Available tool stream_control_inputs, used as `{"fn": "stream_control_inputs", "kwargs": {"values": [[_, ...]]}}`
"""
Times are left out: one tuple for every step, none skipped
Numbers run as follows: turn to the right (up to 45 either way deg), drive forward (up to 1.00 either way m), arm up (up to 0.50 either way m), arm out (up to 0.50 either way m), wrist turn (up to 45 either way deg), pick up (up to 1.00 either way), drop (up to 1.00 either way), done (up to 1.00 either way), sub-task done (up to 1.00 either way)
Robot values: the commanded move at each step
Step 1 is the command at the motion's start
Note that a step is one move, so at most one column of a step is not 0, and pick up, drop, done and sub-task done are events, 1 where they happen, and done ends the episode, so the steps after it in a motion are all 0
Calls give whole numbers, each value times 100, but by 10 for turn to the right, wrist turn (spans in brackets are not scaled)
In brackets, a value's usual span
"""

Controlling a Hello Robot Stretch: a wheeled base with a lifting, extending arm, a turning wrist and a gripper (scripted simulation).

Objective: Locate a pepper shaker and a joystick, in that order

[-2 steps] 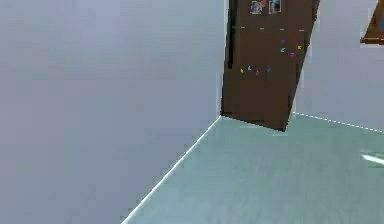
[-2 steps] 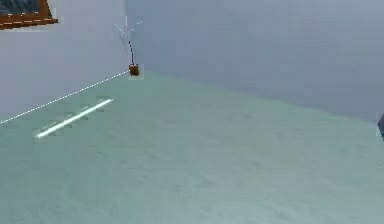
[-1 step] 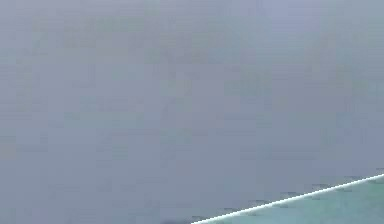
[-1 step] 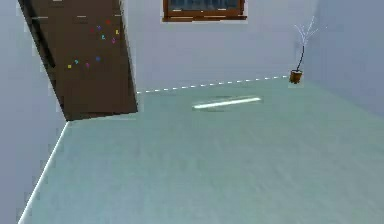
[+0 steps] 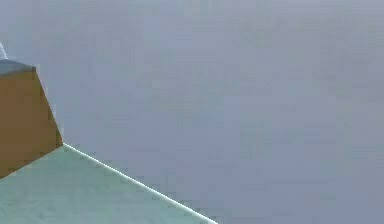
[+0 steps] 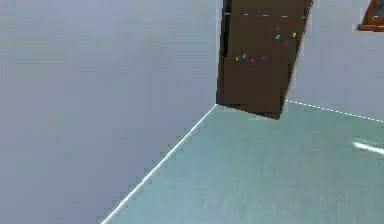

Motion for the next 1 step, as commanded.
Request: {"fn": "stream_control_inputs", "kwargs": {"values": [[-450, 0, 0, 0, 0, 0, 0, 0, 0]]}}
